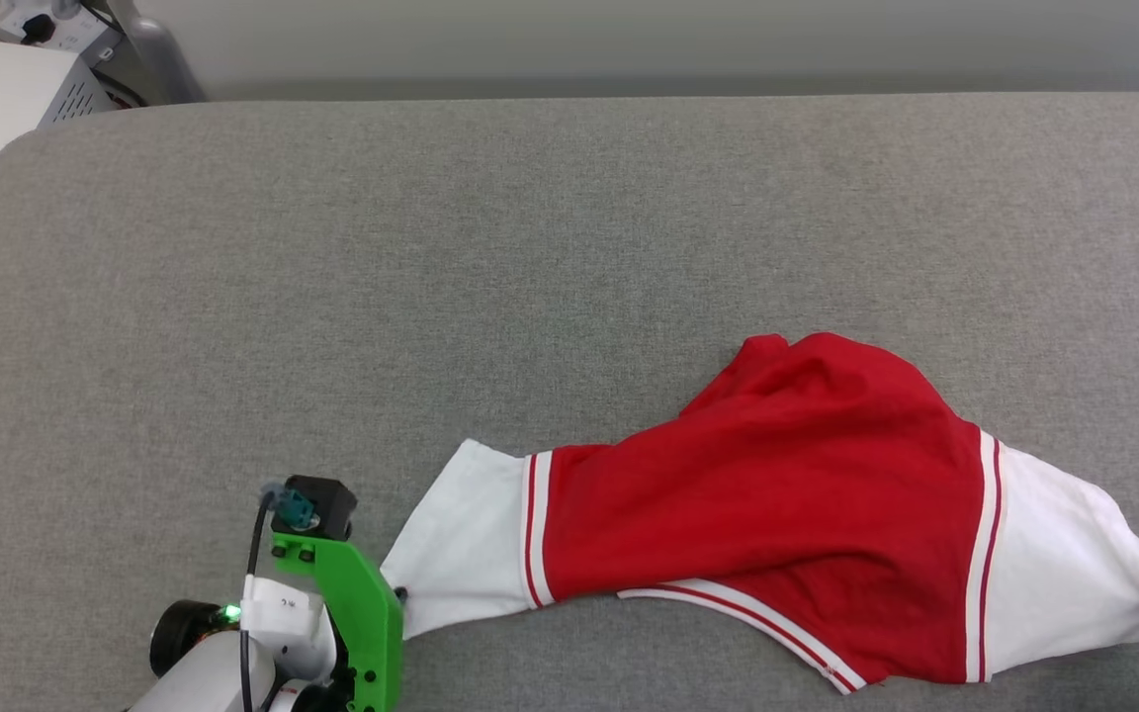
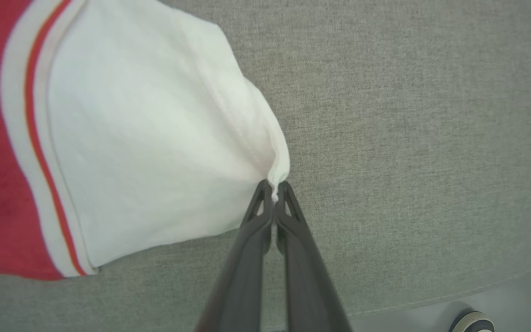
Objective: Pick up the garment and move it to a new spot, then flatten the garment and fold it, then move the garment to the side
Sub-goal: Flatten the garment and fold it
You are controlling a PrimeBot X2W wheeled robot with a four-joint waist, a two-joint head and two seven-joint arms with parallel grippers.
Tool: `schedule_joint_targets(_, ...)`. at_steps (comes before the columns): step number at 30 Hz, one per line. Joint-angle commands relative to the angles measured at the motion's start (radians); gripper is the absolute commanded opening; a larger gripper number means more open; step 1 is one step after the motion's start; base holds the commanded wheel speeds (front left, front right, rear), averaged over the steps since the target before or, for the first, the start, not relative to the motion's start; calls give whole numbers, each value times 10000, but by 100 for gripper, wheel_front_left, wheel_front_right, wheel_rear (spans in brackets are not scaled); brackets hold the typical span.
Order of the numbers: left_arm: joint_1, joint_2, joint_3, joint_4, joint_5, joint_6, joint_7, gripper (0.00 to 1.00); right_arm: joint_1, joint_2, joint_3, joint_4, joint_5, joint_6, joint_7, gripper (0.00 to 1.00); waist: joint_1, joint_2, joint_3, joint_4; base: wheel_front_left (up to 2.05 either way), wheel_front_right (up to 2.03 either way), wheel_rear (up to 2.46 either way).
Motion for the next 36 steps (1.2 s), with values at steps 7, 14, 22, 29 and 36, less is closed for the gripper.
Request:
schedule_joint_targets(7, 503, -317, -327, 222, -160, -49, -73, 0, -108, -133, -53, 45, -66, -7, -43, 0, 0, -1, -539, 224, 0, 0, 0)
schedule_joint_targets(14, 492, -153, 427, -633, -254, 171, -1076, 0, -175, -429, -61, -279, 68, -7, -254, 0, 0, -1, -1211, 432, 0, 0, 0)
schedule_joint_targets(22, -179, 955, 1758, -2723, 3, 781, -1489, 0, -1422, -1155, -322, -1322, 975, -7, 100, 0, 0, -1, -1558, 461, 0, 0, 0)
schedule_joint_targets(29, -1236, 1571, 2477, -4278, 82, 945, -1190, 0, -3206, -2175, -129, -1575, 1596, -7, 612, 0, 0, -1, -1717, 388, 0, 0, 0)
schedule_joint_targets(36, -2456, 2168, 2968, -5053, 705, 1155, -1046, 0, -5065, -2699, 168, -1207, 2104, -7, 662, 0, 0, -1, -1694, 330, 0, 0, 0)
